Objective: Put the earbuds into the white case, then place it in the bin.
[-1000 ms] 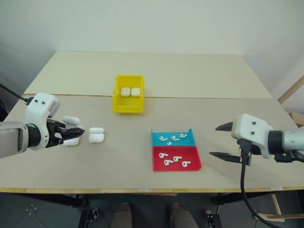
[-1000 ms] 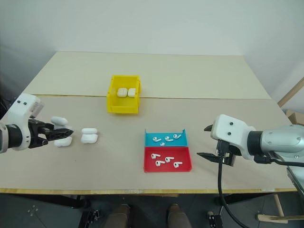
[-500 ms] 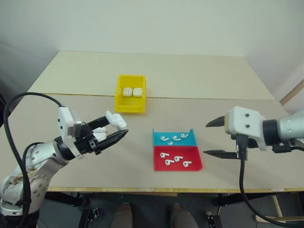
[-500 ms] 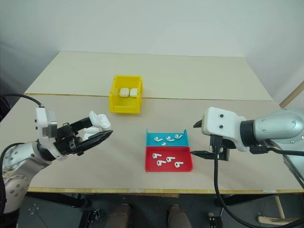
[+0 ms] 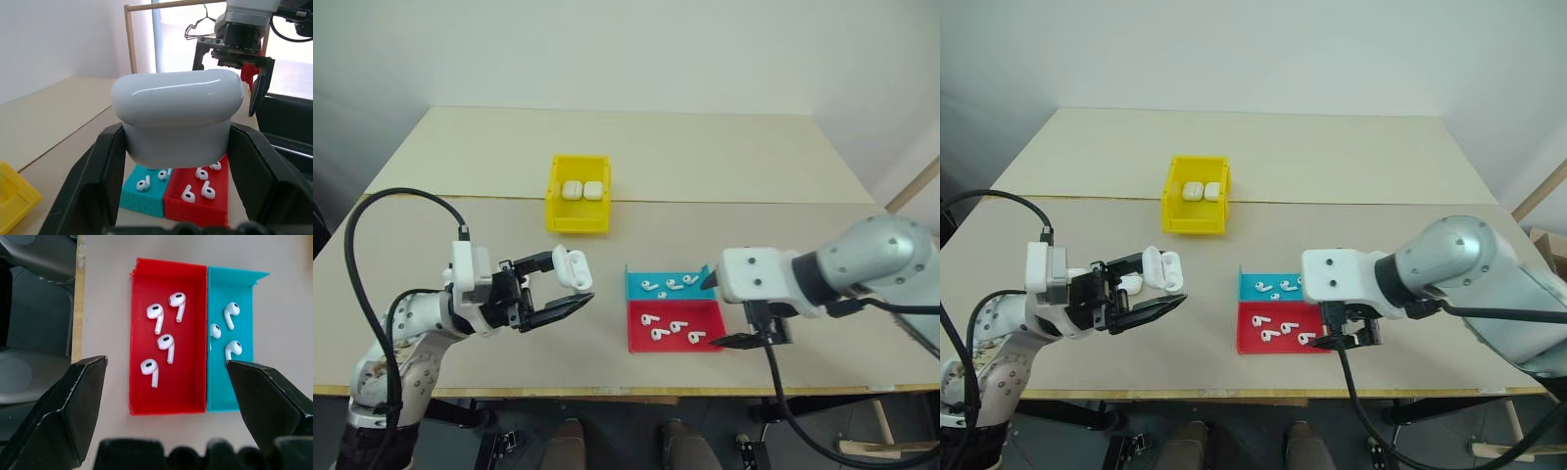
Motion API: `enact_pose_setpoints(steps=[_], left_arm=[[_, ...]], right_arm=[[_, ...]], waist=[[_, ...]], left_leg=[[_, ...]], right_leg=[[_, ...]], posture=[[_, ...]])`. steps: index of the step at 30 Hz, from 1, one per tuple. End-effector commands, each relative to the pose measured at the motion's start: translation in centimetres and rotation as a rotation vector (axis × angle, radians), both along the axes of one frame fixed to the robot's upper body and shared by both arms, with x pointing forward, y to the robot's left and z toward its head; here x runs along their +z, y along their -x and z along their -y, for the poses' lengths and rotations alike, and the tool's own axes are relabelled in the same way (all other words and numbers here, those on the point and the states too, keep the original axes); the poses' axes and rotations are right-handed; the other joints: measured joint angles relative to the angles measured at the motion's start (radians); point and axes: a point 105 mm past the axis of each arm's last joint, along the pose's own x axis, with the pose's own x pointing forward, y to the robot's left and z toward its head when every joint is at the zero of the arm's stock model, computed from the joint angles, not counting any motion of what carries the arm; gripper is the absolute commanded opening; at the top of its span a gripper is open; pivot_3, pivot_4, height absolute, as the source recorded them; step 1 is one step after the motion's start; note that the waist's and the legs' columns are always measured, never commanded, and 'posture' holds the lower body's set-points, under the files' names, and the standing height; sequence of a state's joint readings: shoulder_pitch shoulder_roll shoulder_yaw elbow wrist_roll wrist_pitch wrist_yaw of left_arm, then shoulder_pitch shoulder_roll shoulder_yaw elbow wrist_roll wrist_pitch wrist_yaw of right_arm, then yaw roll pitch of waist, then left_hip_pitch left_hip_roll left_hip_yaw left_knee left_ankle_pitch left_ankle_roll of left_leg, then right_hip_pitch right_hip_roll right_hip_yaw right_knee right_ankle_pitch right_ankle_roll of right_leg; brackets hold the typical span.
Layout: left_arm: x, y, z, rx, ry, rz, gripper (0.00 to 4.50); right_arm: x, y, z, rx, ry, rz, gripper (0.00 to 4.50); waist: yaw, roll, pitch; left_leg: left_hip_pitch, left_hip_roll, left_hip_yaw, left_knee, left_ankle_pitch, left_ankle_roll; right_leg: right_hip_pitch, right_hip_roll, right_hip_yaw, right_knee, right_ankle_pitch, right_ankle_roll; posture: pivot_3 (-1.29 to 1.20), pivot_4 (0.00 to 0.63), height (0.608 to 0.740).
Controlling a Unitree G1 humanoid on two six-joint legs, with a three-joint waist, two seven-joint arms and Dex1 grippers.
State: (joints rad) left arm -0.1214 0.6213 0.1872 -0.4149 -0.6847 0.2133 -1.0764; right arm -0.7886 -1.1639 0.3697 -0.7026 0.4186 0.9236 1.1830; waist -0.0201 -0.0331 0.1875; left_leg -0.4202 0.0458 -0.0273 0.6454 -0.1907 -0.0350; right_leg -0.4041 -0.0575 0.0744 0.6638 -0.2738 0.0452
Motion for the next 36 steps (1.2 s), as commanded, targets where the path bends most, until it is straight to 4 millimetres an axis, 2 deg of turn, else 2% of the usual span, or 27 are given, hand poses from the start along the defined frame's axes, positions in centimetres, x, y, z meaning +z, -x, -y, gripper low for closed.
enact_pose_setpoints(steps=[1, 6, 9, 11, 15, 18, 36], left_arm=[[0.6, 0.3, 0.2, -0.020, 0.000, 0.078, 2.80], [0.3, 0.4, 0.6, -0.052, -0.022, 0.096, 2.80], [0.3, 0.3, 0.8, -0.054, -0.024, 0.103, 2.80], [0.4, 0.2, 0.9, -0.053, -0.027, 0.111, 2.80], [0.4, 0.1, 1.0, -0.053, -0.035, 0.118, 2.80], [0.4, 0.1, 1.1, -0.052, -0.035, 0.118, 2.80], [0.3, -0.2, 1.5, -0.039, -0.039, 0.123, 2.80]], right_arm=[[-0.1, 0.3, -0.7, 0.029, 0.051, 0.001, 4.50], [-1.4, 0.0, -1.3, 0.047, 0.122, 0.004, 4.50], [-2.1, -0.2, -1.4, 0.046, 0.153, 0.008, 3.89], [-2.6, -0.5, -1.4, 0.035, 0.169, 0.015, 3.25], [-3.3, -0.5, -1.6, 0.040, 0.177, 0.002, 3.25], [-3.7, -0.5, -1.6, 0.041, 0.181, -0.003, 2.75], [-6.6, -1.8, -0.8, 0.036, 0.250, 0.000, 2.75]], waist=[[0.001, 0.000, 0.000], [0.004, 0.000, 0.000], [0.004, 0.000, 0.000], [0.004, 0.000, 0.000], [0.002, 0.000, 0.000], [0.002, 0.000, 0.000], [0.002, 0.000, 0.000]], left_leg=[[0.000, 0.000, 0.000, 0.000, 0.000, 0.000], [-0.001, 0.000, 0.000, 0.000, 0.000, 0.000], [-0.001, 0.000, 0.000, 0.000, 0.000, 0.000], [-0.001, 0.000, -0.001, 0.000, 0.000, 0.000], [0.000, 0.000, -0.001, 0.000, 0.000, 0.000], [0.000, 0.000, -0.001, 0.000, 0.000, 0.000], [0.000, 0.000, -0.001, 0.000, 0.000, 0.000]], right_leg=[[0.000, 0.000, 0.000, 0.000, 0.000, 0.000], [0.000, 0.000, -0.001, 0.000, 0.000, 0.000], [0.000, 0.000, -0.001, 0.000, 0.000, 0.000], [0.000, 0.000, -0.001, 0.000, 0.000, 0.000], [0.000, 0.000, -0.001, 0.000, 0.000, 0.000], [0.000, 0.000, -0.001, 0.000, 0.000, 0.000], [0.000, 0.000, -0.001, 0.000, 0.000, 0.000]], posture=[[0.00, 0.150, 0.740], [0.00, 0.150, 0.740], [0.00, 0.150, 0.740], [0.00, 0.150, 0.740], [0.00, 0.150, 0.740], [0.00, 0.150, 0.740], [0.00, 0.150, 0.740]])
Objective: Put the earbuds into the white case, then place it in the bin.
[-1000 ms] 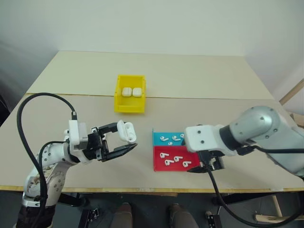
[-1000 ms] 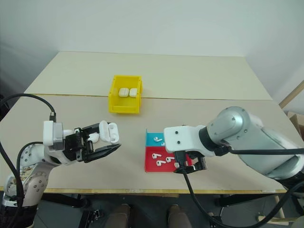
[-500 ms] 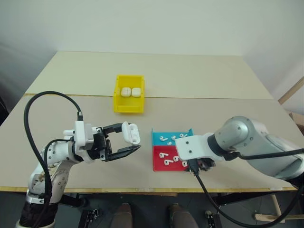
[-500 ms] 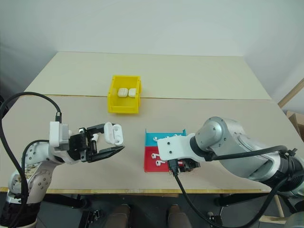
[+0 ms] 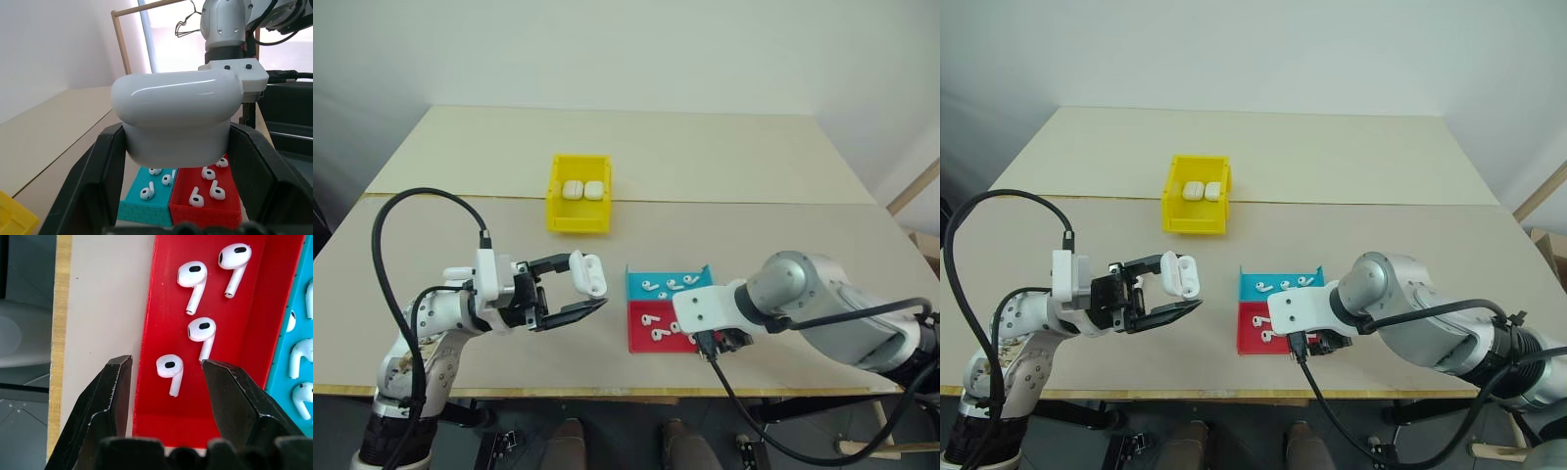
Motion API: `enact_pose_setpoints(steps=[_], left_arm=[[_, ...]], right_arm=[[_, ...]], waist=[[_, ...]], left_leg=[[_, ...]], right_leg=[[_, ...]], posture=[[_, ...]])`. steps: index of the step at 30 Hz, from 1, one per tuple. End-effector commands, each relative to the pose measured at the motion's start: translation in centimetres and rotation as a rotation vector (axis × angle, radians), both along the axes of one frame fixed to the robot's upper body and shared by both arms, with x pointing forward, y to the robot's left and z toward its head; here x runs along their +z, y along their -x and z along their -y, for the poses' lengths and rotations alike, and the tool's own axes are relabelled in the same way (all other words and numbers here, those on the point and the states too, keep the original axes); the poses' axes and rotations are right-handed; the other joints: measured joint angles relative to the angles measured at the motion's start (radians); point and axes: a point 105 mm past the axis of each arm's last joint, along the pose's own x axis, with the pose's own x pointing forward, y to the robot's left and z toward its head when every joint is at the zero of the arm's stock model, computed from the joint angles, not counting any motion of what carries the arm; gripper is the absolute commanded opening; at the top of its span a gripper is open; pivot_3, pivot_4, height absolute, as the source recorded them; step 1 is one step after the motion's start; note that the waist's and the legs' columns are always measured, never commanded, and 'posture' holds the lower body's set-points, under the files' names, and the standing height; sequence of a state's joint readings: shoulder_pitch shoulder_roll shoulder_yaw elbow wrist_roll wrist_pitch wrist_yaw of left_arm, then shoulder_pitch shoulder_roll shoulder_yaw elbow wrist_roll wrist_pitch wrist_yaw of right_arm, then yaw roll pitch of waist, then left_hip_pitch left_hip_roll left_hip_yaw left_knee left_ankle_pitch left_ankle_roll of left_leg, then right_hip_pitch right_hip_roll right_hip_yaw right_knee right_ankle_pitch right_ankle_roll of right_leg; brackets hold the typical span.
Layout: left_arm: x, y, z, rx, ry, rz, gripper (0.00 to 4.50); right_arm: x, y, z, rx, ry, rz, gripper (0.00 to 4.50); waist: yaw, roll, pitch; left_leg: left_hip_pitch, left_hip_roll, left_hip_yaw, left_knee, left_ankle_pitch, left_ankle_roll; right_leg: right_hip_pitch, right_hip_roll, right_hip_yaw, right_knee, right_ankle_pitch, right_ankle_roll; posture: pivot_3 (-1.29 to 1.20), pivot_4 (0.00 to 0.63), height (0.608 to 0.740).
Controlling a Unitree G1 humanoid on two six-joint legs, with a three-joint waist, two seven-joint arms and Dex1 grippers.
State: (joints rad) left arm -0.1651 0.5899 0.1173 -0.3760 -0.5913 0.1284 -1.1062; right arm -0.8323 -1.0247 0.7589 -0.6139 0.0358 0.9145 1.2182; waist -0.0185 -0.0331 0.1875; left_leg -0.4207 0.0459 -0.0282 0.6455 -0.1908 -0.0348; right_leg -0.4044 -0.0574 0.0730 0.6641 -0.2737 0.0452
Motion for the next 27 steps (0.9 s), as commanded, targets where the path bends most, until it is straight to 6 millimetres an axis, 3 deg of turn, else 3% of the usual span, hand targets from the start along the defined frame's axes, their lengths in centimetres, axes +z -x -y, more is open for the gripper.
enact_pose_setpoints(steps=[1, 26, 27], left_arm=[[0.9, 0.2, 0.2, -0.001, 0.008, 0.056, 2.80], [0.2, 0.2, 0.0, 0.029, -0.032, 0.046, 2.80], [0.1, 0.2, 0.0, 0.029, -0.034, 0.046, 2.80]], right_arm=[[-0.1, -0.3, 0.0, 0.020, 0.010, 0.030, 2.75], [-1.3, -0.9, 0.4, 0.046, 0.040, 0.033, 2.75], [-1.3, -0.9, 0.4, 0.047, 0.041, 0.035, 2.57]], waist=[[0.000, 0.000, 0.000], [0.000, 0.000, 0.000], [0.000, 0.000, 0.000]], left_leg=[[0.000, 0.000, 0.000, 0.000, 0.000, 0.000], [0.000, 0.000, 0.000, 0.000, 0.000, 0.000], [0.000, 0.000, 0.000, 0.000, 0.000, 0.000]], right_leg=[[0.000, 0.000, 0.000, 0.000, 0.000, 0.000], [0.000, 0.000, 0.000, 0.000, 0.000, 0.000], [0.000, 0.000, 0.000, 0.000, 0.000, 0.000]], posture=[[0.00, 0.150, 0.740], [0.00, 0.150, 0.740], [0.00, 0.150, 0.740]])
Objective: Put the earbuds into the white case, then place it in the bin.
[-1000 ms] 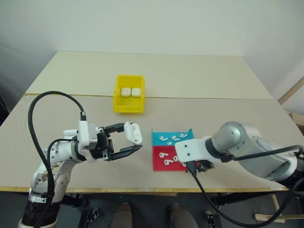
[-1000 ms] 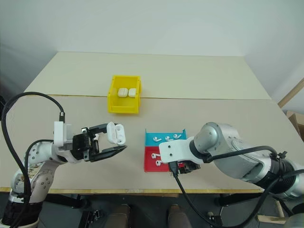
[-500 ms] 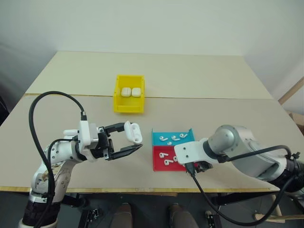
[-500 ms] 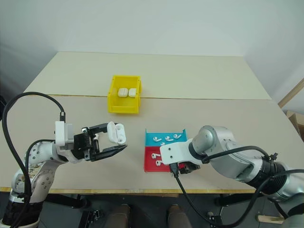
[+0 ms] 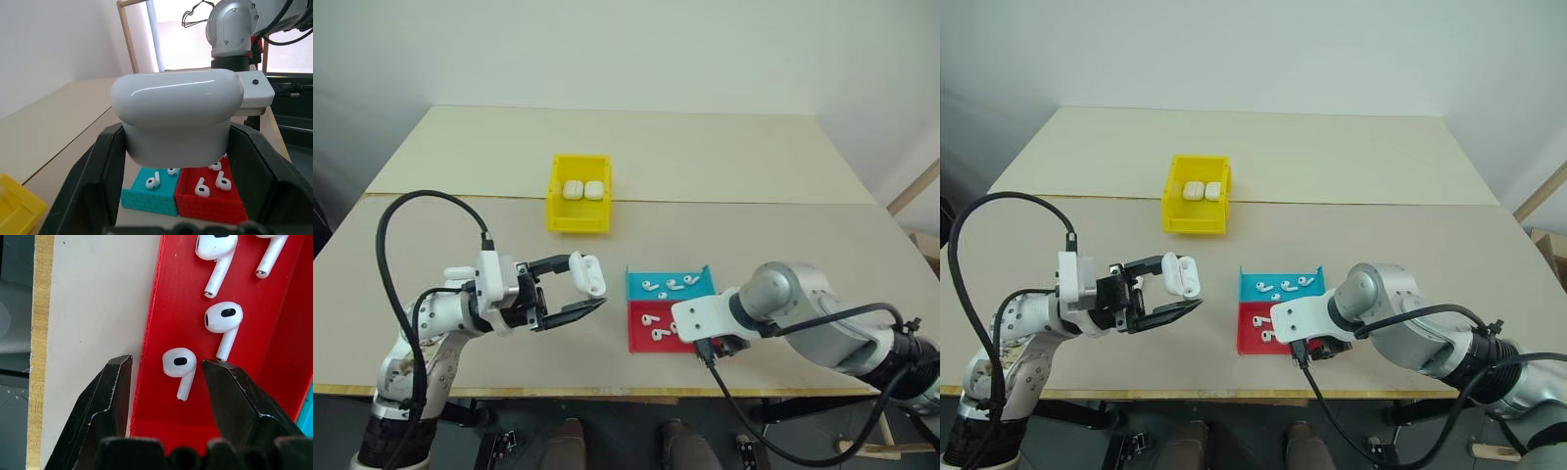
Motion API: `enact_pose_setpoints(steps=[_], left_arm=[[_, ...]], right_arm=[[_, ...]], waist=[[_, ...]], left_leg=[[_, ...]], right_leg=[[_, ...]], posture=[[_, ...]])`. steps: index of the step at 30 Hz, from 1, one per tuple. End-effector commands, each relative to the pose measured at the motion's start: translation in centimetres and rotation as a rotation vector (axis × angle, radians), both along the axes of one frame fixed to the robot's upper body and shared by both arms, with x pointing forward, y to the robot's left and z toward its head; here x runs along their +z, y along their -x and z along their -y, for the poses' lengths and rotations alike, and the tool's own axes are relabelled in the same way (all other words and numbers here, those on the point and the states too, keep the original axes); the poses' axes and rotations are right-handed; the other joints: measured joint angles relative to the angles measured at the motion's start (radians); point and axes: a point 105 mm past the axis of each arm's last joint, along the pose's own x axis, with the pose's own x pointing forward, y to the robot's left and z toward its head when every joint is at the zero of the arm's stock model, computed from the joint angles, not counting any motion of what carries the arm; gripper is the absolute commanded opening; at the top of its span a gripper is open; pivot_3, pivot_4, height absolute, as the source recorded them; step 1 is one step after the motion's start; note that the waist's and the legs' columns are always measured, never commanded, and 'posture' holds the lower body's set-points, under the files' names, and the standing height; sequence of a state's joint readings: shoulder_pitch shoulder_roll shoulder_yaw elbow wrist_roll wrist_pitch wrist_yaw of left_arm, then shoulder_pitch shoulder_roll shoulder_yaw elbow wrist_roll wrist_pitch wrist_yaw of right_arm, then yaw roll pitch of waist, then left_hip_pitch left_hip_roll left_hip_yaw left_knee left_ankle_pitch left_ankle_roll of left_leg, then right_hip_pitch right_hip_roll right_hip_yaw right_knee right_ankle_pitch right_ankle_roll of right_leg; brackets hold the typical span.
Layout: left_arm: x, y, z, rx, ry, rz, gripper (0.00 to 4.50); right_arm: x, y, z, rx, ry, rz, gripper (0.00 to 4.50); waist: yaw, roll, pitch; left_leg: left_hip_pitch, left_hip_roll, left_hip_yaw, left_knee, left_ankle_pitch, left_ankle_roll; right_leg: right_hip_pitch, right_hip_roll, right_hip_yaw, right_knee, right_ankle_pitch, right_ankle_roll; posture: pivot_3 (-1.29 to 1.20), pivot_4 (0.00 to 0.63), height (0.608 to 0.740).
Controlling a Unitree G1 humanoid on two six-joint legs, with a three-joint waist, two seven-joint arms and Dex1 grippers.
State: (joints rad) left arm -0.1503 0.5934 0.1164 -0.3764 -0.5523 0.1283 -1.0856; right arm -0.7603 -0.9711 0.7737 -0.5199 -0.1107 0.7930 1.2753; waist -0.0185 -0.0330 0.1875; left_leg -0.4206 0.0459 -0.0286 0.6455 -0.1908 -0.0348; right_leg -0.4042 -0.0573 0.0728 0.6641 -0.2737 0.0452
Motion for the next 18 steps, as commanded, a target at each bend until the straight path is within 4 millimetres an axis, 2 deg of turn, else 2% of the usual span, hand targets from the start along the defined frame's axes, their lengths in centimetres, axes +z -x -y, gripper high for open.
enact_pose_setpoints(steps=[1, 18], left_arm=[[0.7, 0.5, 0.2, -0.013, -0.007, 0.053, 2.80], [0.5, 0.4, 0.4, -0.008, -0.019, 0.051, 2.80]], right_arm=[[0.8, -0.3, 0.0, 0.014, -0.006, 0.043, 2.38], [1.9, -0.5, -0.6, 0.059, -0.011, 0.076, 2.38]], waist=[[0.000, 0.000, 0.000], [0.000, 0.000, 0.000]], left_leg=[[0.000, 0.000, 0.000, 0.000, 0.000, 0.000], [0.000, 0.000, 0.000, 0.000, 0.000, 0.000]], right_leg=[[0.000, 0.000, 0.000, 0.000, 0.000, 0.000], [0.000, 0.000, 0.000, 0.000, 0.000, 0.000]], posture=[[0.00, 0.150, 0.740], [0.00, 0.150, 0.740]])
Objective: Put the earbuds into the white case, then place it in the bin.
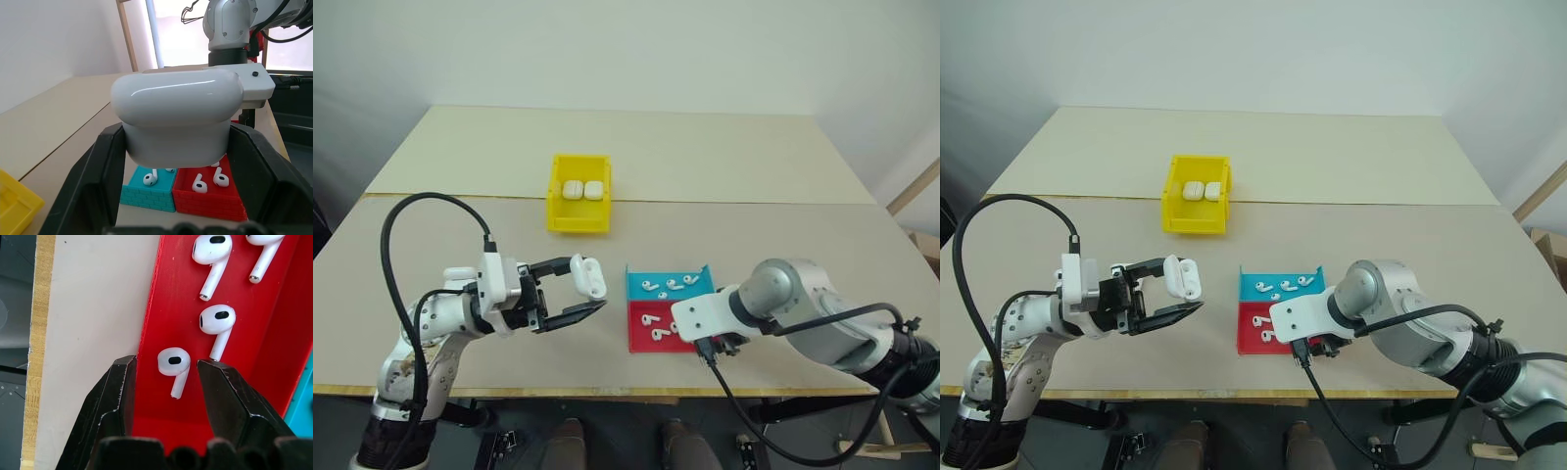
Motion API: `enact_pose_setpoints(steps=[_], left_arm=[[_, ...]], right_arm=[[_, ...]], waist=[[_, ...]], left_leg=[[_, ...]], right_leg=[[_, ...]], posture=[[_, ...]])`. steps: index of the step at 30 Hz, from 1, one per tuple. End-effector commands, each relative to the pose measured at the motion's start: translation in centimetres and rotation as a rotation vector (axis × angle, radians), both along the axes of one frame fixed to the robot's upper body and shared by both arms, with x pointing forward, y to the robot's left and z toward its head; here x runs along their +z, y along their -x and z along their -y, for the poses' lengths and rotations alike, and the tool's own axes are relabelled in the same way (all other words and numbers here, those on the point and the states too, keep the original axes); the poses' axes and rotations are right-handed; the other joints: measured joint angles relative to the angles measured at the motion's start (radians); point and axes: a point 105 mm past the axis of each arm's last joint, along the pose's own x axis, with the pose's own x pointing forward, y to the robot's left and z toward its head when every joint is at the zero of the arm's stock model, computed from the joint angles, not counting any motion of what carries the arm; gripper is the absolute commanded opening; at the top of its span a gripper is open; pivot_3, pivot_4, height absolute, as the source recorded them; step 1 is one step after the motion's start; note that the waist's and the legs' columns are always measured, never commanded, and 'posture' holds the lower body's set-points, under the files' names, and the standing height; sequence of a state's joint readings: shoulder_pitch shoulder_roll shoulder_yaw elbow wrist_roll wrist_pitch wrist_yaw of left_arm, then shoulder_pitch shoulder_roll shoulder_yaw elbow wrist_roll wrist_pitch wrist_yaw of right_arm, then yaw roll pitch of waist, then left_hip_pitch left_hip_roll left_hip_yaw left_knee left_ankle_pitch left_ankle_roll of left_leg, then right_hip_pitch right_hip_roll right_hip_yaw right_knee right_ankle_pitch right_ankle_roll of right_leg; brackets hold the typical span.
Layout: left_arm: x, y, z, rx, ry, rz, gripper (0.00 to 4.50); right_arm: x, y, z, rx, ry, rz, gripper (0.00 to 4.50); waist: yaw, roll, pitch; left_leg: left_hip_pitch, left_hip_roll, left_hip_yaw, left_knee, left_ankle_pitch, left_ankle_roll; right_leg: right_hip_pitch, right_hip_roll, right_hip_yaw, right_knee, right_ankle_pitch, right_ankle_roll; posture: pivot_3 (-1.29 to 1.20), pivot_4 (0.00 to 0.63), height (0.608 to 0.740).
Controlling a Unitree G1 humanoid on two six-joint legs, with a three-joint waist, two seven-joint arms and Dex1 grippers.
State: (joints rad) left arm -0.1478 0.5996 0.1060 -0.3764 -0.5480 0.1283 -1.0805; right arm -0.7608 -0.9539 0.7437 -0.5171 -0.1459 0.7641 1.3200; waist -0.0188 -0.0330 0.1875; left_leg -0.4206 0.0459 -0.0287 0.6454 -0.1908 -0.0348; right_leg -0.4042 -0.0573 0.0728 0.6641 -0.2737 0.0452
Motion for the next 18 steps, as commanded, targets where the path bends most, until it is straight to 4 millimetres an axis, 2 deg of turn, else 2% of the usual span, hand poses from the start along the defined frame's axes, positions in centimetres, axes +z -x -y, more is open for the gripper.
enact_pose_setpoints(steps=[1, 18], left_arm=[[0.74, 0.40, 0.29, -0.008, -0.011, 0.058, 2.80], [0.51, 0.34, 0.35, -0.009, -0.037, 0.049, 2.80]], right_arm=[[1.28, -0.40, -0.35, 0.030, -0.011, 0.060, 2.38], [0.70, -0.72, -0.03, 0.053, 0.018, 0.073, 2.38]], waist=[[0.000, 0.000, 0.000], [0.000, 0.000, 0.000]], left_leg=[[0.000, 0.000, 0.000, 0.000, 0.000, 0.000], [0.000, 0.000, 0.000, 0.000, 0.000, 0.000]], right_leg=[[0.000, 0.000, 0.000, 0.000, 0.000, 0.000], [0.000, 0.000, 0.000, 0.000, 0.000, 0.000]], posture=[[0.00, 0.150, 0.740], [0.00, 0.150, 0.740]])
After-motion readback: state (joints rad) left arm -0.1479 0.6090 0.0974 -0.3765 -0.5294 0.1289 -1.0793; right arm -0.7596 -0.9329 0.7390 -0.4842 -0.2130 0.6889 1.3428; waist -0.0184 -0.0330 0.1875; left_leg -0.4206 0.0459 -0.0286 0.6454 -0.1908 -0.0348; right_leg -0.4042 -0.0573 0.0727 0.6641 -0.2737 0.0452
